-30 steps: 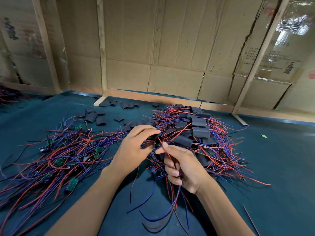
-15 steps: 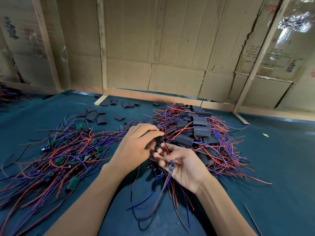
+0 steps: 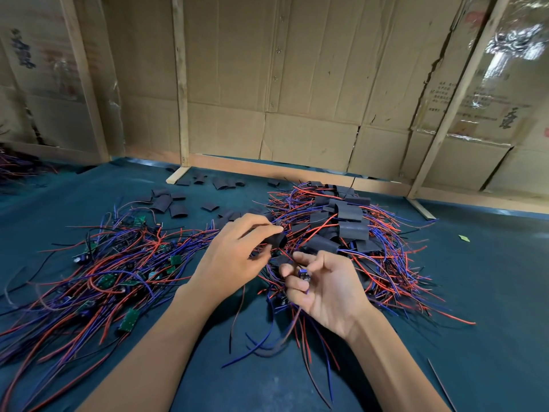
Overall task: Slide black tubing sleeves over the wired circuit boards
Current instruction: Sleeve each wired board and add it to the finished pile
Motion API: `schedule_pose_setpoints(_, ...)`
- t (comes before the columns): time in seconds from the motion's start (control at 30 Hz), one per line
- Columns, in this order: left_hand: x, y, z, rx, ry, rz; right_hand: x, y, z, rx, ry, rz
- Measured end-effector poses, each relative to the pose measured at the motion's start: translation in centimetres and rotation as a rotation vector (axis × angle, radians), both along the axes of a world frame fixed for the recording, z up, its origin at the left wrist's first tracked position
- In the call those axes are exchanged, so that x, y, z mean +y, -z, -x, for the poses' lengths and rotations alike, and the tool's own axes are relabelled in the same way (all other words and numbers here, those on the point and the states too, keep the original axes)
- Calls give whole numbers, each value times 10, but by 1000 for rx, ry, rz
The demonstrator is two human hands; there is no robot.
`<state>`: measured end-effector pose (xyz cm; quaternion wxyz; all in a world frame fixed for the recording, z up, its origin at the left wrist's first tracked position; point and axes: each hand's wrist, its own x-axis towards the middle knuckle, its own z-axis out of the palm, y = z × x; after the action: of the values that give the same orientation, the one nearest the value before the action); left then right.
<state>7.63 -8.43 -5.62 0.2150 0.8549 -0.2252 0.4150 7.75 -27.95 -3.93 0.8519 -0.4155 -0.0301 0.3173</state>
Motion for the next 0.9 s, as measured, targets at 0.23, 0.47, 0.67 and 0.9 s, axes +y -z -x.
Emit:
schedule_pose_setpoints(0.23, 5, 2, -4, -21, -63, -12, 8, 3, 1, -244, 24, 29)
schedule_pose_setpoints(0.47, 11, 1, -2, 56, -39, 81, 10, 0, 7, -282, 53, 57)
schedule_pose_setpoints(0.67, 12, -1, -1, 114, -5, 85, 14, 5, 9, -505, 105, 277)
schedule_pose_setpoints(0.9, 11, 1, -2, 128, 39, 44, 15, 13, 5, -555, 142, 322)
